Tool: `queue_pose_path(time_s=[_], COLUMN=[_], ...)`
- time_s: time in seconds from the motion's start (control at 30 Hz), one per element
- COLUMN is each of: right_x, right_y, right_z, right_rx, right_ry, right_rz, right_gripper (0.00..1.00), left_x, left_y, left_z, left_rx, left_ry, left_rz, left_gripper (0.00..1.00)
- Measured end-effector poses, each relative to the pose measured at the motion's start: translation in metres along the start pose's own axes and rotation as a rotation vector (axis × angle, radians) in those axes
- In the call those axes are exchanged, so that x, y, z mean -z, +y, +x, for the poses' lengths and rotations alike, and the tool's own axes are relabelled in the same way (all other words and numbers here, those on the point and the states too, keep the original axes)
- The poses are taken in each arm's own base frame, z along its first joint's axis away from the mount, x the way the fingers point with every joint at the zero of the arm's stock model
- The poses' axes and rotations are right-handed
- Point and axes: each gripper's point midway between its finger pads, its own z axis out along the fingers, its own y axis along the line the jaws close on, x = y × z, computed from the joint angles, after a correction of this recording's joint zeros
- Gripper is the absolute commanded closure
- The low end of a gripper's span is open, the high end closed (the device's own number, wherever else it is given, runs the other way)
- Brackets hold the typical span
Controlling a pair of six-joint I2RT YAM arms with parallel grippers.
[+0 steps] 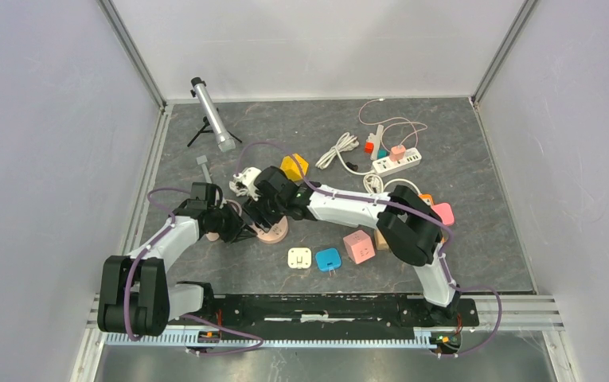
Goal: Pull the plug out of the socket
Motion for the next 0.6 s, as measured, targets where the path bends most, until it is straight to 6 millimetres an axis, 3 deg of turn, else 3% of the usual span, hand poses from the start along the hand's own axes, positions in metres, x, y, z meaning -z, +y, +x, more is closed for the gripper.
queue_pose_path(time_s=[0.4,0.6], right_x=[-0.0011,-0.0013], right_y=[-0.0033,-0.0039], right_z=[0.0009,-0.0011], right_rx=[-0.102,-0.107], right_ry=[0.009,0.01], right_rz=[-0.068,-0.091], right_gripper=[1.0,1.0], left_x=[-0.003,-0.0076], left_y=[0.0029,0.0023], left_z=[0.0019,0.0036], left_rx=[0.012,0.026], left_ry=[0.018,0.049], left_rz=[-0.007,0.007], left_gripper=[0.6,0.52])
